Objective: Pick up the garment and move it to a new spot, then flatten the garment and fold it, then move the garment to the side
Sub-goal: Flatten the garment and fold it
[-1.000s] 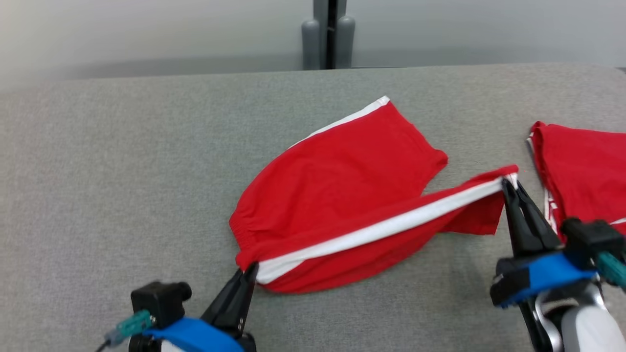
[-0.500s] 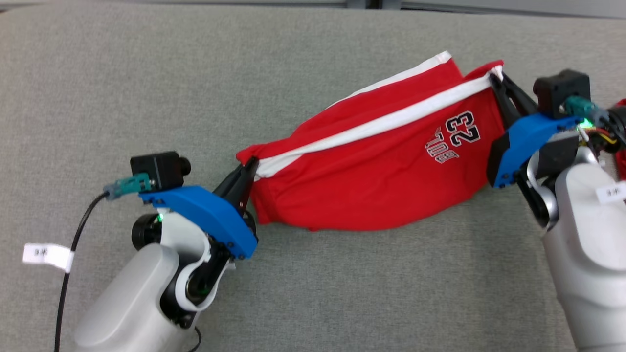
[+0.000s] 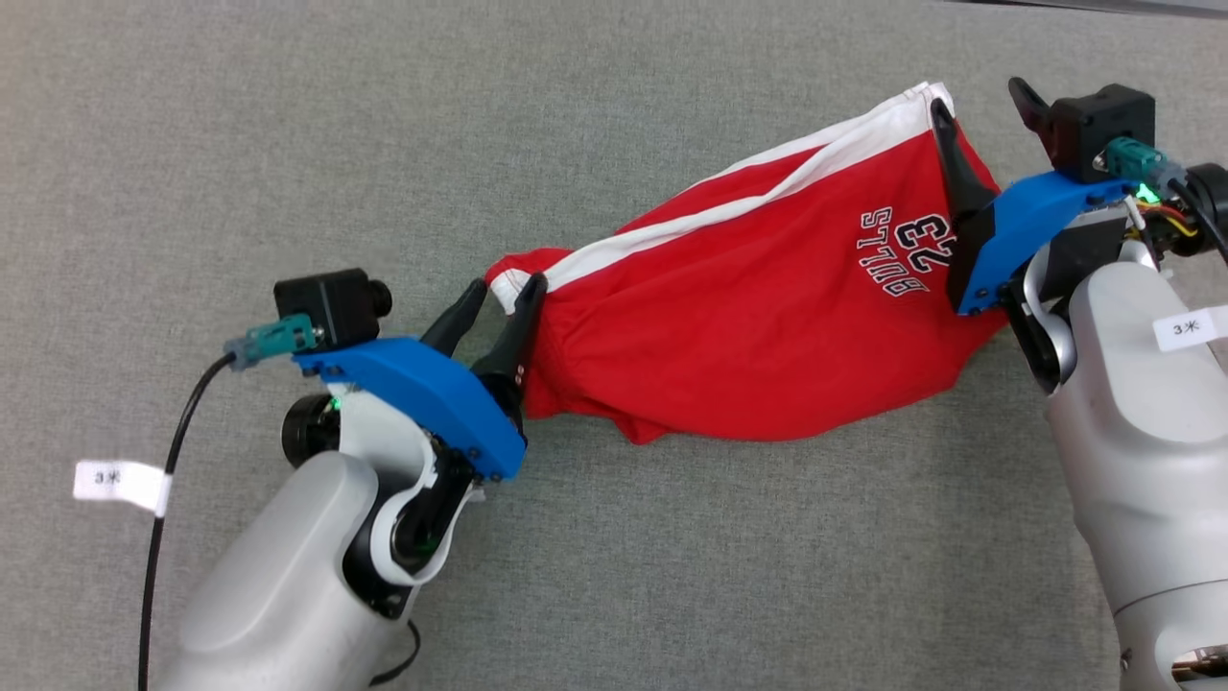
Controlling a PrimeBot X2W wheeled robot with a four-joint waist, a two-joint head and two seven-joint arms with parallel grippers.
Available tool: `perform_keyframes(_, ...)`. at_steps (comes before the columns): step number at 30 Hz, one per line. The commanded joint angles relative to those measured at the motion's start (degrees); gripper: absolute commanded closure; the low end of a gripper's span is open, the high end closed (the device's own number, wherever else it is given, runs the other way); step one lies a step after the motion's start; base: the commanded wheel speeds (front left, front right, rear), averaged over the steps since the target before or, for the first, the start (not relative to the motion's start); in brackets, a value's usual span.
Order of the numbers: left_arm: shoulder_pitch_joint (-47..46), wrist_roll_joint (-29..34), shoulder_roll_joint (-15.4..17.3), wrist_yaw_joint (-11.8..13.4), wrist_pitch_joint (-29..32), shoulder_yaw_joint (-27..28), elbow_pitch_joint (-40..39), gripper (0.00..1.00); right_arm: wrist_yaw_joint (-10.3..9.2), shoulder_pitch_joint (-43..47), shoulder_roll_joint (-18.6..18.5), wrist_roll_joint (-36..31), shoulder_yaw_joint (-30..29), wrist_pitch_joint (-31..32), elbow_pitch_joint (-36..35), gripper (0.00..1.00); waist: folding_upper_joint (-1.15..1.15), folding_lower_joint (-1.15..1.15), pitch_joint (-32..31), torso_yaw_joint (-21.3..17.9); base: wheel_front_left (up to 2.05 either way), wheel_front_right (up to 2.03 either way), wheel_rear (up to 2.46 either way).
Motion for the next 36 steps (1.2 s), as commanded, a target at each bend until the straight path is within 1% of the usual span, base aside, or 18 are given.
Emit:
perform_keyframes(1, 1.42, 0.2, 0.56, -0.29, -0.49, 0.34, -0.35, 0.0, -0.01, -0.62, -0.03, -0.33, -0.23, -0.86, 0.82, 0.0, 0.0, -0.01, -0.44, -0.17, 0.0, 0.0, 0.0)
perform_keyframes(7, 5.99, 2.12, 4.58, -0.69, -4.74, 1.26, -4.3, 0.0, 0.0, 0.72, -1.14, 0.09, -0.51, -3.44, 5.36, 0.0, 0.0, -0.01, -3.15, -0.6, 0.0, 0.0, 0.0)
perform_keyframes(10, 8.06, 4.91, 7.48, 0.88, -8.89, 2.87, -5.68, 0.0, 0.0, 1.63, -1.87, 0.91, -0.23, -2.33, 7.59, 0.0, 0.0, -0.01, -4.81, -0.72, 0.0, 0.0, 0.0)
perform_keyframes(14, 10.83, 7.84, 10.03, 3.51, -14.18, 4.91, -6.12, 0.0, 0.0, 2.91, -2.75, 3.04, 0.12, 0.77, 10.8, 0.0, 0.0, -0.01, -6.56, -0.49, 0.0, 0.0, 0.0)
perform_keyframes(17, 13.22, 6.94, 9.88, 4.68, -16.65, 6.76, -6.83, 0.0, 0.0, 3.69, -3.1, 4.86, 0.6, 3.69, 12.96, 0.0, 0.0, -0.01, -7.01, -0.25, 0.0, 0.0, 0.0)
perform_keyframes(19, 14.67, 7.34, 10.75, 5.4, -17.63, 7.48, -7.23, 0.0, 0.0, 4.13, -3.04, 6.31, 0.82, 5.64, 14.24, 0.0, 0.0, -0.01, -7.08, -0.02, 0.0, 0.0, 0.0)
perform_keyframes(22, 16.82, 6.92, 11.19, 6.35, -18.73, 8.53, -7.86, 0.0, 0.0, 4.58, -2.4, 8.16, 1.63, 8.36, 15.78, 0.0, 0.0, -0.01, -6.96, 0.24, 0.0, 0.0, 0.0)
perform_keyframes(23, 17.45, 6.95, 11.36, 6.6, -19.13, 8.79, -8.04, 0.0, 0.0, 4.7, -2.19, 8.86, 2.04, 9.0, 15.99, 0.04, 0.0, -0.01, -6.92, 0.32, 0.0, 0.0, 0.0)
perform_keyframes(24, 18.08, 7.16, 11.56, 7.01, -19.49, 9.14, -8.2, 0.0, 0.0, 4.86, -2.03, 9.67, 2.26, 9.41, 16.26, 0.4, 0.0, -0.01, -6.91, 0.39, 0.0, 0.0, 0.0)
perform_keyframes(25, 18.63, 7.41, 11.71, 7.24, -19.77, 9.35, -8.28, 0.0, 0.0, 5.04, -1.82, 10.3, 2.48, 9.92, 16.53, 0.6, 0.0, -0.01, -6.89, 0.45, 0.0, 0.0, 0.0)
perform_keyframes(26, 19.13, 7.37, 11.63, 7.42, -20.02, 9.59, -8.4, 0.0, 0.0, 5.18, -1.66, 10.87, 2.79, 10.18, 16.68, 0.76, 0.0, -0.01, -6.88, 0.5, 0.0, 0.0, 0.0)
perform_keyframes(27, 19.53, 7.45, 11.51, 7.53, -20.25, 9.71, -8.54, 0.0, 0.0, 5.29, -1.63, 11.52, 3.01, 10.15, 16.63, 1.0, 0.0, -0.01, -6.9, 0.53, 0.0, 0.0, 0.0)
perform_keyframes(32, 20.51, 10.51, 11.75, 8.92, -21.15, 8.86, -7.63, 0.0, 0.0, 5.39, -1.68, 13.52, 3.59, 6.64, 15.41, 1.0, 0.0, -0.01, -7.92, -0.14, 0.0, 0.0, 0.0)
perform_keyframes(36, 21.53, 12.01, 11.26, 9.15, -21.57, 7.83, -6.45, 0.0, -0.01, 6.46, -0.61, 15.03, 3.1, 1.76, 14.51, 1.0, 0.0, -0.01, -10.68, -2.44, 0.0, 0.0, 0.0)
